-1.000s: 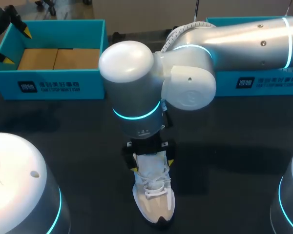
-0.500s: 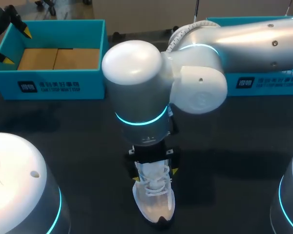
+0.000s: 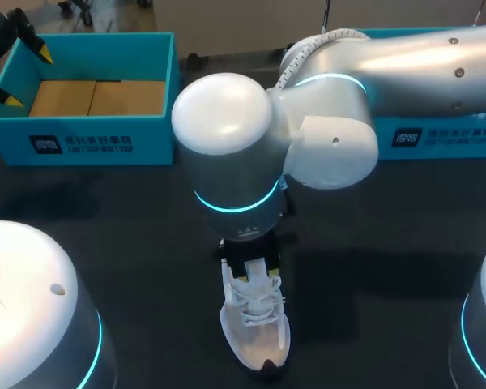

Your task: Take the shoe out of the shoebox, open the shoe tongue, remove and reinsert the insole, then place the shoe into the shoebox

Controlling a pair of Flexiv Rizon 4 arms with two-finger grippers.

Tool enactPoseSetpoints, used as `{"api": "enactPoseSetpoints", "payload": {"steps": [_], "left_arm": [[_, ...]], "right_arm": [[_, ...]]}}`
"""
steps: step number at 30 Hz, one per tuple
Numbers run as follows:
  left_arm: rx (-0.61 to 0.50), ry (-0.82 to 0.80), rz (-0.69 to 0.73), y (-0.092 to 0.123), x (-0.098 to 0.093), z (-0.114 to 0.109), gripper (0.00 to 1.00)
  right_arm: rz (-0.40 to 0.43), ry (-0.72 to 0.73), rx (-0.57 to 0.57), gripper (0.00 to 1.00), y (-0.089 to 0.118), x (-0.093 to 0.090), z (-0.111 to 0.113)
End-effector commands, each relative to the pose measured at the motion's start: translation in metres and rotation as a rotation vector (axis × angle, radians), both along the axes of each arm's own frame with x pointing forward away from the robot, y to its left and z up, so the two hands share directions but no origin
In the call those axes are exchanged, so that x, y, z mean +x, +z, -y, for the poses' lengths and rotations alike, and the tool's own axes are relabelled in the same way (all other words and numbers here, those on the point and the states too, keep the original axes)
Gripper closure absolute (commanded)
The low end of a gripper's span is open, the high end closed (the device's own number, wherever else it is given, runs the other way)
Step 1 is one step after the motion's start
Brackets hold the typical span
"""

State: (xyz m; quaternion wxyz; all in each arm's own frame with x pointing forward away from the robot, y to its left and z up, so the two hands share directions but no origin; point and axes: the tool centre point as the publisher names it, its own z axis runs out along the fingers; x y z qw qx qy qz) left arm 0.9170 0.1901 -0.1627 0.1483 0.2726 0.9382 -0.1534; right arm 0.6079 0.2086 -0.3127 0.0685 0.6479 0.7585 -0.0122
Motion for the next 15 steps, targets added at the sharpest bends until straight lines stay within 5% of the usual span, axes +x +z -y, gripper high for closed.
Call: {"api": "enactPoseSetpoints", "payload": {"steps": [1, 6, 15], "left_arm": [[0.003, 0.0, 0.001, 0.0, -0.001, 0.0, 0.0], [0.003, 0.0, 0.001, 0.0, -0.001, 0.0, 0.0], [0.003, 0.0, 0.001, 0.0, -0.001, 0.0, 0.0]], "right_arm": [[0.014, -0.091, 0.01, 0.64, -0.023, 0.007, -0.007], [0.001, -0.076, 0.048, 0.69, -0.038, 0.02, -0.009], [0.032, -0.079, -0.006, 0.7, -0.013, 0.003, -0.012]]}}
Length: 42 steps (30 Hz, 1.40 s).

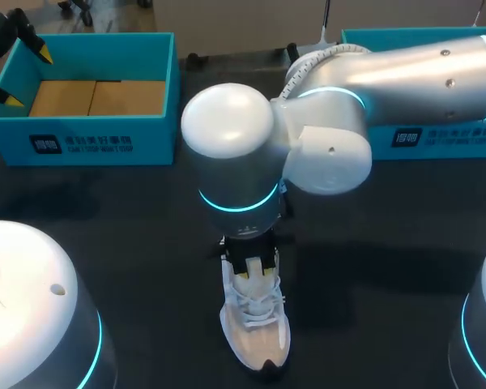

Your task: Take the shoe out of the shoebox, open the shoe tongue, remove and reinsert the insole, then place the shoe into the shoebox

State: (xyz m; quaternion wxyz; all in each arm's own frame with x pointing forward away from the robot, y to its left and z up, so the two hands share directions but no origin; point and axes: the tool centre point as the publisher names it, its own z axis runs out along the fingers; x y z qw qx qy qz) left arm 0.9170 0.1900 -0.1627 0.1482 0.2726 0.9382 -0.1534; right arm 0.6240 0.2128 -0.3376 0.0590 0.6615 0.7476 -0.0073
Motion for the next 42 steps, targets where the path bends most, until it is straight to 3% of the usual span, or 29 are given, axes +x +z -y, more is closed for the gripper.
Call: {"api": "enactPoseSetpoints", "payload": {"steps": [1, 9, 14, 24, 29, 34, 35, 37, 38, 40, 41, 42], "left_arm": [[0.003, 0.0, 0.001, 0.0, -0.001, 0.0, 0.0], [0.003, 0.0, 0.001, 0.0, -0.001, 0.0, 0.0], [0.003, 0.0, 0.001, 0.0, -0.001, 0.0, 0.0], [0.003, 0.0, 0.001, 0.0, -0.001, 0.0, 0.0], [0.003, 0.0, 0.001, 0.0, -0.001, 0.0, 0.0], [0.003, 0.0, 0.001, 0.0, -0.001, 0.0, 0.0], [0.003, 0.0, 0.001, 0.0, -0.001, 0.0, 0.0], [0.003, 0.0, 0.001, 0.0, -0.001, 0.0, 0.0], [0.003, 0.0, 0.001, 0.0, -0.001, 0.0, 0.0], [0.003, 0.0, 0.001, 0.0, -0.001, 0.0, 0.0], [0.003, 0.0, 0.001, 0.0, -0.001, 0.0, 0.0], [0.003, 0.0, 0.001, 0.0, -0.001, 0.0, 0.0]], "right_arm": [[0.033, -0.041, -0.03, 0.69, 0.011, -0.014, -0.009], [0.007, -0.03, -0.002, 0.68, -0.021, -0.007, -0.008], [-0.004, -0.029, -0.01, 0.67, -0.028, 0.001, -0.01], [0.098, 0.019, -0.057, 0.67, 0.022, 0.017, -0.004], [0.128, 0.217, 0.024, 0.61, 0.035, 0.027, -0.002], [0.165, 0.544, 0.089, 0.57, 0.049, 0.039, -0.006], [0.165, 0.544, 0.089, 0.57, 0.049, 0.039, -0.006], [0.172, 0.783, 0.143, 0.52, 0.059, 0.044, -0.006], [0.181, 0.808, 0.122, 0.51, 0.061, 0.045, -0.006], [0.155, 0.921, 0.105, 0.26, 0.068, 0.049, -0.007], [0.156, 0.997, 0.097, 0.06, 0.07, 0.05, -0.008], [0.147, 1.031, 0.105, 0.0, 0.072, 0.051, -0.008]]}}
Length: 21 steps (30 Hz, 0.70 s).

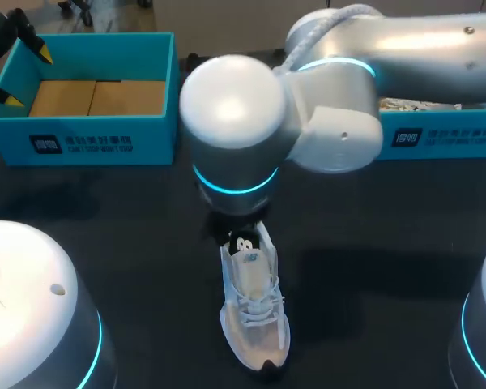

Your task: Take the shoe out of the shoebox, open the shoe tongue, remove and reinsert the insole, then place the shoe into the shoebox

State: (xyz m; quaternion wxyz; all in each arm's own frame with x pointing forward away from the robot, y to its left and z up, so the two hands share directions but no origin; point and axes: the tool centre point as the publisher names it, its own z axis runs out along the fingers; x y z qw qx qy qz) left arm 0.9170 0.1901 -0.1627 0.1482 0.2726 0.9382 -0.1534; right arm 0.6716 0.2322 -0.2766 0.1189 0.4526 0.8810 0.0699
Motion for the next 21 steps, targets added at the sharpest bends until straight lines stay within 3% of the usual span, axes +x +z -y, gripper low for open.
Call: {"api": "enactPoseSetpoints", "payload": {"steps": [1, 2, 3, 12, 14, 21], "left_arm": [[0.003, 0.0, 0.001, 0.0, -0.001, 0.0, 0.0], [0.003, 0.0, 0.001, 0.0, -0.001, 0.0, 0.0], [0.003, 0.0, 0.001, 0.0, -0.001, 0.0, 0.0], [0.003, 0.0, 0.001, 0.0, -0.001, 0.0, 0.0], [0.003, 0.0, 0.001, 0.0, -0.001, 0.0, 0.0], [0.003, 0.0, 0.001, 0.0, -0.001, 0.0, 0.0]], "right_arm": [[-0.061, 0.63, 0.052, 0.0, 0.014, 0.005, 0.011], [-0.081, 0.684, 0.069, 0.0, 0.016, 0.006, 0.011], [-0.149, 0.631, 0.094, 0.0, 0.023, 0.008, 0.014], [-0.149, 0.631, 0.094, 0.0, 0.023, 0.008, 0.014], [-0.17, 0.701, 0.083, 0.0, 0.01, 0.016, 0.003], [-0.198, 0.863, -0.048, 0.0, 0.001, 0.034, -0.01]]}}
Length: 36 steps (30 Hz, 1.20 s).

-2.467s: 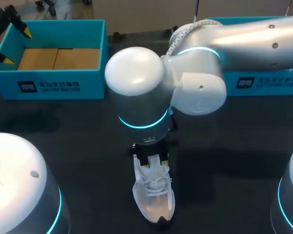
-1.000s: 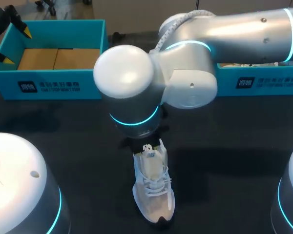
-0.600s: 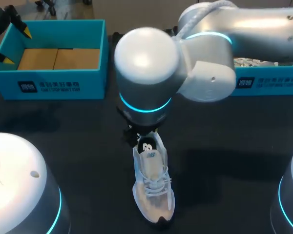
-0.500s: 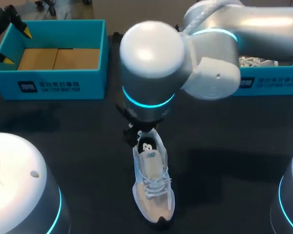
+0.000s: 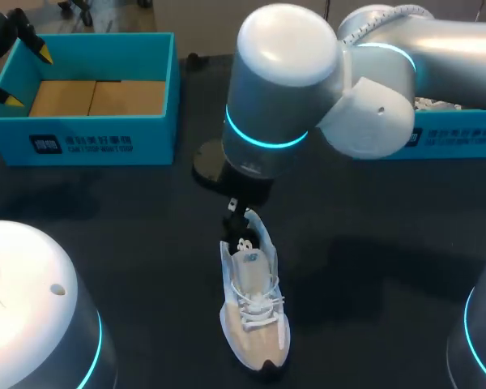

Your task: Take the shoe out of the shoebox, open the shoe tongue, remove and reinsert the insole, then place the shoe into the shoebox

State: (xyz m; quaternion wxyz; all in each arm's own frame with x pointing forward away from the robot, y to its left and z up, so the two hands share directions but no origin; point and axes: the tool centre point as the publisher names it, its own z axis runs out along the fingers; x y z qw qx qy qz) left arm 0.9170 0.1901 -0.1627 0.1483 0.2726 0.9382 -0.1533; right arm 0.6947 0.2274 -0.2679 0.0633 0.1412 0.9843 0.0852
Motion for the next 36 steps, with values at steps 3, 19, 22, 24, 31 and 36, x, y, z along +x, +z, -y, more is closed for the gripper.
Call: {"api": "enactPoseSetpoints", "payload": {"steps": [3, 19, 22, 24, 31, 36], "left_arm": [[0.003, 0.0, 0.001, 0.0, -0.001, 0.0, 0.0], [0.003, 0.0, 0.001, 0.0, -0.001, 0.0, 0.0], [0.003, 0.0, 0.001, 0.0, -0.001, 0.0, 0.0], [0.003, 0.0, 0.001, 0.0, -0.001, 0.0, 0.0], [0.003, 0.0, 0.001, 0.0, -0.001, 0.0, 0.0], [0.003, 0.0, 0.001, 0.0, -0.001, 0.0, 0.0]], "right_arm": [[-0.087, 0.236, -0.092, 0.0, -0.014, 0.015, -0.017], [-0.022, 0.322, -0.163, 0.0, -0.05, 0.041, -0.011], [-0.011, 0.341, -0.164, 0.0, -0.058, 0.047, -0.007], [-0.021, 0.347, -0.176, 0.0, -0.064, 0.051, -0.006], [-0.051, 0.347, -0.178, 0.0, -0.084, 0.066, -0.005], [-0.056, 0.347, -0.174, 0.08, -0.092, 0.073, -0.002]]}}
